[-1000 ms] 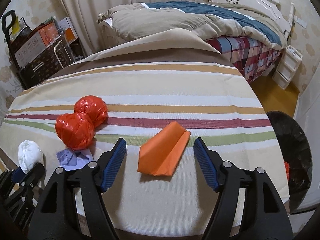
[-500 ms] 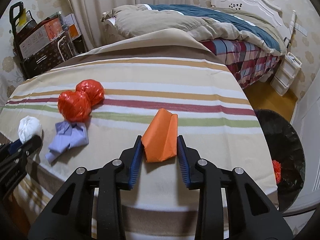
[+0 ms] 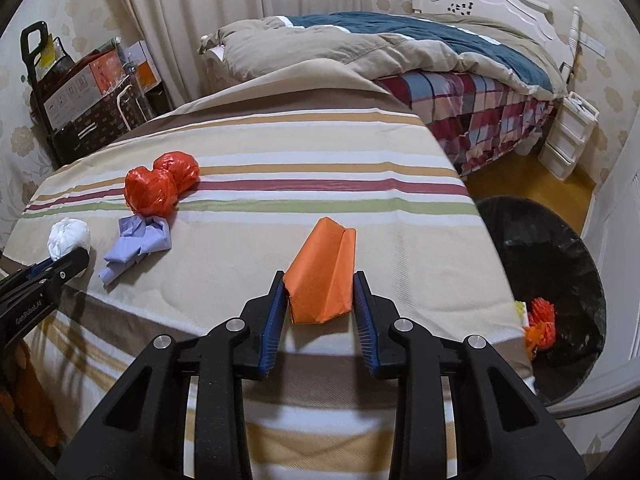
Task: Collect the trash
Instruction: 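Carry the orange paper and white tissue ball over the bin and release both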
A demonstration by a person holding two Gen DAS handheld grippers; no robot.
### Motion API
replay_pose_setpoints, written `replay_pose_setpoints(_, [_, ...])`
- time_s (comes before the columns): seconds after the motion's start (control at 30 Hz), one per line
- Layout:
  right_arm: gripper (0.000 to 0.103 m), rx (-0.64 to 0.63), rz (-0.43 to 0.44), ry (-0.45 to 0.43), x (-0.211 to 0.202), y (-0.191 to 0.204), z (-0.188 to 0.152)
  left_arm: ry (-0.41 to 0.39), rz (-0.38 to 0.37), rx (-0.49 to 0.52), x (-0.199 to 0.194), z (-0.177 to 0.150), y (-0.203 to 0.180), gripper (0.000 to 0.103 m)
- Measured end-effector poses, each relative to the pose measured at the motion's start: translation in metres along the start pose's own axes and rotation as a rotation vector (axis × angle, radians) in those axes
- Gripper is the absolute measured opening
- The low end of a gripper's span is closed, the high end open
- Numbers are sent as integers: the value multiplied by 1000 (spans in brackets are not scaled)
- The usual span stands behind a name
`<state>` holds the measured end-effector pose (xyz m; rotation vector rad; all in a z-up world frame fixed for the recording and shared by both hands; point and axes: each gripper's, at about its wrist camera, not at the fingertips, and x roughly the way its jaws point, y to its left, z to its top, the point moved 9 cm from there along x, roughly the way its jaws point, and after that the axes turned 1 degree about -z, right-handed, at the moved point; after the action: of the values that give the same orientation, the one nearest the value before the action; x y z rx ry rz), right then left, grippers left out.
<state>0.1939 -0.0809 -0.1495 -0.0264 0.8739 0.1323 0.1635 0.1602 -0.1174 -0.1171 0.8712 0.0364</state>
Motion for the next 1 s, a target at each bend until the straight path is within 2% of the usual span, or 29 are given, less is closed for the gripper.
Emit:
replay_pose_setpoints(0.37, [32, 61, -33, -42, -27, -43, -7, -65, -88, 76, -34, 8, -54, 37])
replay_pose_setpoints(0.8, [32, 169, -134, -80, -46, -139, -8, -66, -238, 253, -22, 9, -187, 37])
replay_pose_setpoints(1.0, [32, 206, -174, -87, -46, -182, -4, -57, -276, 321, -9, 9, -243, 37])
